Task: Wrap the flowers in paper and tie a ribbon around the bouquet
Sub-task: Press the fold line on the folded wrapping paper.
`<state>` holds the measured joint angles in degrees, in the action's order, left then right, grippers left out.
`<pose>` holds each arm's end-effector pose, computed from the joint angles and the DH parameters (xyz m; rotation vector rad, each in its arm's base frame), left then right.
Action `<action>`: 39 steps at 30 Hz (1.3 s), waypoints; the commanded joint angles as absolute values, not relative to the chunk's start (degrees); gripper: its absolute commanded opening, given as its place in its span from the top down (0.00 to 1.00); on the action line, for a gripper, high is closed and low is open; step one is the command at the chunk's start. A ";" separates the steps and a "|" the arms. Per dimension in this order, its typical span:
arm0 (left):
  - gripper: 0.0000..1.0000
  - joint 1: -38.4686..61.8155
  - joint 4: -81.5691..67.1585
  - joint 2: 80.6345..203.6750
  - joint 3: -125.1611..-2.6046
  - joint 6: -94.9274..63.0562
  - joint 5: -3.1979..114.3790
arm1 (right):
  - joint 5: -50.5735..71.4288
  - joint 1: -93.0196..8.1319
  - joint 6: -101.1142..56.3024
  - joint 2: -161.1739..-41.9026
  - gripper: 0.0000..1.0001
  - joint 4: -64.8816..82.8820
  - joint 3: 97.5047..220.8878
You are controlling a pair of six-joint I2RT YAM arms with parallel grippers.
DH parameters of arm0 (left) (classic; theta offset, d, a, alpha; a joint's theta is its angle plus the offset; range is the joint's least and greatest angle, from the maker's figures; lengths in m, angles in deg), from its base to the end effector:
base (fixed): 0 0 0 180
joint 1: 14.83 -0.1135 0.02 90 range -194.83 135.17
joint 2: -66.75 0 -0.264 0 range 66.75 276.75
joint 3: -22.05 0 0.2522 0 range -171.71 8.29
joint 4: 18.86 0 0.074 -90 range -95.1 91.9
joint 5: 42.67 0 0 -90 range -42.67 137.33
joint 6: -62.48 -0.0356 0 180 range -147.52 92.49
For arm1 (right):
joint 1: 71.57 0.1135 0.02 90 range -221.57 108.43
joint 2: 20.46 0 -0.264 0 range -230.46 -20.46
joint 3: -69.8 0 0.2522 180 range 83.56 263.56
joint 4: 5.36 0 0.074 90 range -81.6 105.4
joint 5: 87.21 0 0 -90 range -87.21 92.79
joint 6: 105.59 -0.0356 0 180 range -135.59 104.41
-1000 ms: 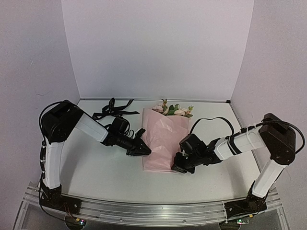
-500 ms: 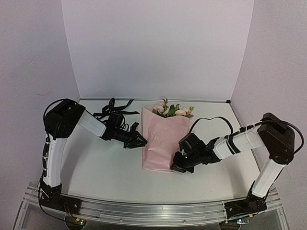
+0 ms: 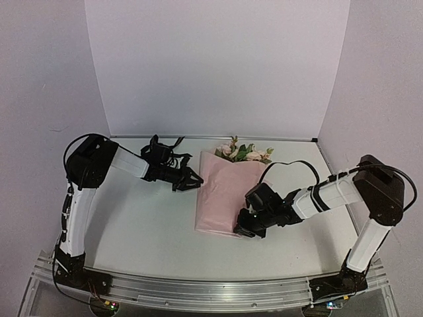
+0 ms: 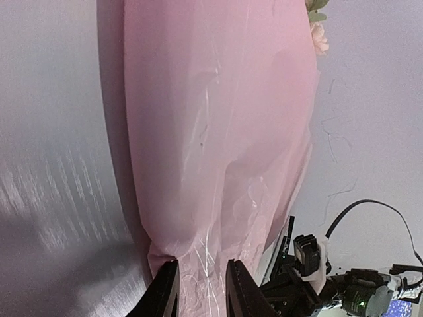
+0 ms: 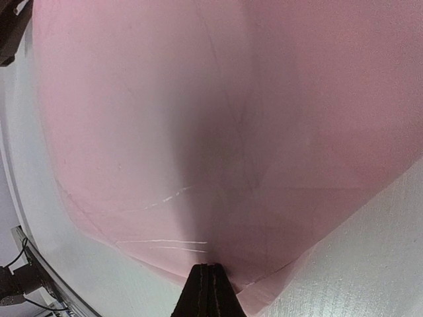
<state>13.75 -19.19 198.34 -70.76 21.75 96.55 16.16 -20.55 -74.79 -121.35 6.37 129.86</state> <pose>0.3981 -0.2476 0.0925 0.0935 2.5183 -1.6233 0.1991 0.2592 0.1216 0.0886 2.7947 0.9639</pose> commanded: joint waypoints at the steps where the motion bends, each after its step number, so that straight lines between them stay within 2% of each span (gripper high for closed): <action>1: 0.75 13.47 -14.67 200.88 -77.95 19.34 95.08 | 15.50 -20.64 -73.93 -125.08 1.00 13.41 128.65; 8: 0.75 13.30 -14.43 204.30 -84.48 21.44 94.63 | 15.58 -20.65 -74.03 -125.25 1.00 13.41 128.50; 16: 0.68 13.36 -16.44 188.91 -70.78 17.45 92.84 | 14.85 -20.72 -74.15 -125.02 1.00 14.24 128.04; 24: 0.69 18.86 -19.72 179.13 -55.79 18.26 95.28 | 13.98 -23.35 -74.37 -122.85 1.00 15.32 124.23; 33: 0.73 28.85 -29.74 183.20 -52.39 26.11 95.66 | 11.26 -25.38 -73.15 -119.62 1.00 20.88 122.91; 39: 0.74 29.78 -30.29 186.85 -53.09 27.02 94.44 | 9.55 -25.41 -71.14 -118.87 1.00 25.50 124.45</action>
